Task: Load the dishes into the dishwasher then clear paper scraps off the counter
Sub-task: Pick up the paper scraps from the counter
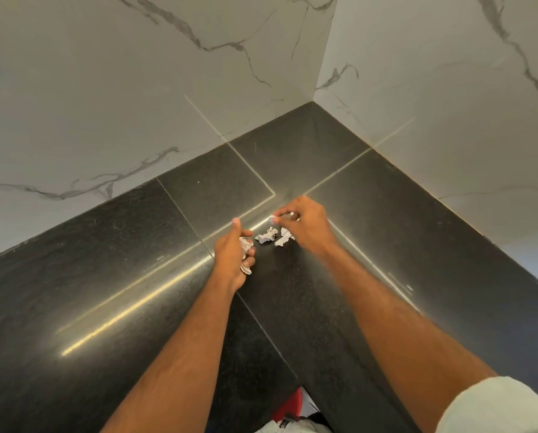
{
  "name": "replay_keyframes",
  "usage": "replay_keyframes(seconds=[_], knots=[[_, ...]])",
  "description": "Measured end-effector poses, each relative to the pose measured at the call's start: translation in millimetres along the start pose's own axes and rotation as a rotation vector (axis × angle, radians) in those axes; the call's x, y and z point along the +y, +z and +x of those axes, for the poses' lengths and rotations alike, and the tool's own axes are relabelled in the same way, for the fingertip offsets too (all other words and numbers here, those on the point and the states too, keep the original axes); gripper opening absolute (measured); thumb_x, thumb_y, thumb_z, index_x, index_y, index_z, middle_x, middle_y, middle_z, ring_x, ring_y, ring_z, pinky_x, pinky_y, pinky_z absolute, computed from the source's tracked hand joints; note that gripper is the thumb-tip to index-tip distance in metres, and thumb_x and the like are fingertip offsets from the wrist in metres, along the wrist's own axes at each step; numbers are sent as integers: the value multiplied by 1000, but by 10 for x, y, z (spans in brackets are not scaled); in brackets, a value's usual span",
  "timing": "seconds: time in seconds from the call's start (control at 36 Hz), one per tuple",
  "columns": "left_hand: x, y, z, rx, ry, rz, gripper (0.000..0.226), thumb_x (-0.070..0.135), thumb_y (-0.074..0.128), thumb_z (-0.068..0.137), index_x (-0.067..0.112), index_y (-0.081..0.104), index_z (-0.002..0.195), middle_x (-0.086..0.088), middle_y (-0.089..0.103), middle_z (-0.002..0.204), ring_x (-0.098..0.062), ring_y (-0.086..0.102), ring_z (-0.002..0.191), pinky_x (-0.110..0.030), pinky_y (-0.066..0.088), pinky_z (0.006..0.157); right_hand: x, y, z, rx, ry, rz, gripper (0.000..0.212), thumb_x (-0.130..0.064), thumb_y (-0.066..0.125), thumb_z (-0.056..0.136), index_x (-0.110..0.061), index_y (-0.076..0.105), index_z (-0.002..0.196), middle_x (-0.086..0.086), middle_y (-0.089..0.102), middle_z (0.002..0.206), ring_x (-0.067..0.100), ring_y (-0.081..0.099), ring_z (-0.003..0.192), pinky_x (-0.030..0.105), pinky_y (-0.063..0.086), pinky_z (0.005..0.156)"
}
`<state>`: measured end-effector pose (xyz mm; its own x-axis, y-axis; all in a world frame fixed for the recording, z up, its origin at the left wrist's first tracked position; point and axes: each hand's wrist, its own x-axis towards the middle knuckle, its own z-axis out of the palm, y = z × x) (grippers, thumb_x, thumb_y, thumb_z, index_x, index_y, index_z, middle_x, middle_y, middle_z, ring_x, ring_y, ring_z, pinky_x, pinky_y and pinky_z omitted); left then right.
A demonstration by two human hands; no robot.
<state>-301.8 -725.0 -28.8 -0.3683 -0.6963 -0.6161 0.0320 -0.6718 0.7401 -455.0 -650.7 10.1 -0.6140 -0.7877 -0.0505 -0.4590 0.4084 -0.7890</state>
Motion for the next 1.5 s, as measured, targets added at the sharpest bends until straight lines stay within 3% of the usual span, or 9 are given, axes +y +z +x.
replay_keyframes(seconds=[0.19,0.31,0.47,0.61,0.78,0.89,1.0,1.39,1.5], knots=[[-67,14,-103,-195,-35,77,45,55,65,90,11,70,97,-4,62,72,-12,52,54,-22,34,42,-124,388,-285,-348,-75,-21,10,-9,71,85,-13,79,89,-2,74,76,10,70,70,35,60,74],[-5,-30,-48,-102,12,84,25,28,70,93,4,60,92,-5,50,65,-10,41,45,-18,25,38,48,255,-161,-119,134,207,14,-6,73,85,-11,78,98,1,75,84,7,68,71,24,52,66],[79,-43,39,-31,165,468,10,11,69,92,11,71,102,-9,60,71,-10,43,45,-18,30,39,420,79,194,-162,2,-342,52,6,51,87,-24,68,126,6,58,120,19,58,109,29,45,96],[26,39,89,-77,369,831,39,11,72,89,16,67,127,-3,66,130,-14,61,115,-21,44,96,474,122,355,-325,-98,-586,36,-11,61,91,-34,71,117,2,59,114,26,56,111,46,51,94],[28,97,148,-214,430,1083,64,15,72,90,26,49,148,4,52,148,-14,45,138,-16,24,103,545,-35,331,-117,83,-563,14,-16,63,89,-22,74,95,6,68,99,29,65,92,33,52,73],[-18,78,203,-122,436,865,48,19,70,92,27,59,138,16,57,124,1,51,112,-10,37,90,615,-129,208,13,151,-361,9,-17,69,88,-19,77,90,-1,70,86,19,63,81,26,43,70],[-121,-7,220,-4,126,137,12,24,60,100,13,67,101,-9,54,76,-10,43,49,-18,26,38,477,-177,34,192,237,111,9,-30,82,80,-23,78,85,-5,70,70,7,61,63,24,49,60],[-149,-140,11,-60,66,75,37,41,62,97,10,63,78,-9,59,64,-16,50,50,-25,38,43,-21,500,-357,-266,-44,12,14,-25,84,76,-24,80,89,-5,57,94,4,56,78,16,47,73],[-115,-226,65,-19,-1,-98,34,36,61,99,8,58,80,-1,45,58,-9,39,44,-19,28,37,200,215,-157,73,66,-48,16,-17,77,82,-20,78,98,-5,63,91,4,57,75,20,49,79]])
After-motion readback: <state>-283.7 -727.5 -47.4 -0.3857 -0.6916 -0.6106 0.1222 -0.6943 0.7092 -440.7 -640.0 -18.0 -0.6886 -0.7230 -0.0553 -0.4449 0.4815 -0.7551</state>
